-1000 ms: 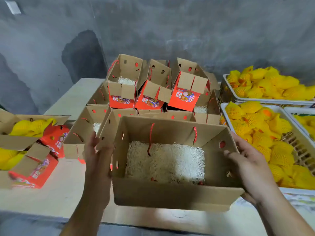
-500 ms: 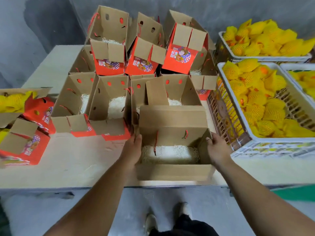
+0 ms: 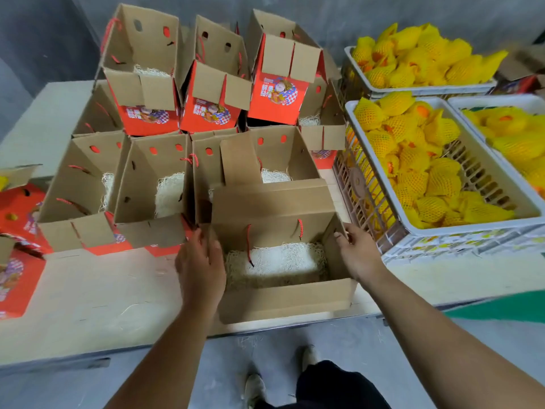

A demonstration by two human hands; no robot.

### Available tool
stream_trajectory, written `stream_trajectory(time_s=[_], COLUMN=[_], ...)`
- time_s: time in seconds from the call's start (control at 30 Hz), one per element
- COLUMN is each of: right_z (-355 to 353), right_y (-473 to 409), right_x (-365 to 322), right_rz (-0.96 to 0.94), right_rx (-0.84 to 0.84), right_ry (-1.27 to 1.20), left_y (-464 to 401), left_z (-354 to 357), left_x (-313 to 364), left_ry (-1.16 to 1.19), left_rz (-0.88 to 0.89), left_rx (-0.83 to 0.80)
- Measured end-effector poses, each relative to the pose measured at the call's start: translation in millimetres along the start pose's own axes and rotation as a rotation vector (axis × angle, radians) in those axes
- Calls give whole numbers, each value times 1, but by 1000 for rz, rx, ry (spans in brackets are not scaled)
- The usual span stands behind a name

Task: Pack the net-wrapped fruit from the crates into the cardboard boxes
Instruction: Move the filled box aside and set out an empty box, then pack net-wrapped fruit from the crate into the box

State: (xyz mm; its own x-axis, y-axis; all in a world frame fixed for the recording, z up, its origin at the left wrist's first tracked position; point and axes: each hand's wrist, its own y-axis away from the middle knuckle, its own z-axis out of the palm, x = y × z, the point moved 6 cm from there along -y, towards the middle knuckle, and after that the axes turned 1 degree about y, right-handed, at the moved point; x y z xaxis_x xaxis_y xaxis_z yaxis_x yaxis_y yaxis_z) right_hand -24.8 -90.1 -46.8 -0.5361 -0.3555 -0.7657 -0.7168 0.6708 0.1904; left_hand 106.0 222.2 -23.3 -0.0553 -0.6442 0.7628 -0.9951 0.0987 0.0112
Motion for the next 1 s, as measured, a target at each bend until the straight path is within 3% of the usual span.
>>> stream_trajectory(time_s=[0.1, 0.2, 0.37, 0.5, 0.63, 0.7, 0.77, 0.9, 1.0], right_z=[-10, -37, -112, -174, -175, -169, -164, -164, -165], right_y=[8, 4, -36, -103, -166, -176, -184, -194, -192], right_x=[3, -1, -9, 30, 101, 118, 123, 121, 123], right_rz=[5, -82, -326, -380, -30, -6, -19, 17, 92], right_rx=[40, 108, 211, 213, -284, -403, -394, -276, -273], right_ry=[-186, -302, -332, 77, 842, 1060, 1179, 1180, 1164], left_y=[19, 23, 15, 18, 23, 23, 21, 20, 19], left_z=[5, 37, 118, 205, 288, 321, 343, 353, 359], left_x=[46, 96, 181, 252, 312, 327, 330, 326, 322], left_ry=[-23, 97, 267, 283, 6, -110, -253, -554, -628], left_rz=[295, 482, 535, 607, 806, 799, 779, 821, 851], left_rx=[153, 11, -246, -407, -543, -671, -716, -543, -510])
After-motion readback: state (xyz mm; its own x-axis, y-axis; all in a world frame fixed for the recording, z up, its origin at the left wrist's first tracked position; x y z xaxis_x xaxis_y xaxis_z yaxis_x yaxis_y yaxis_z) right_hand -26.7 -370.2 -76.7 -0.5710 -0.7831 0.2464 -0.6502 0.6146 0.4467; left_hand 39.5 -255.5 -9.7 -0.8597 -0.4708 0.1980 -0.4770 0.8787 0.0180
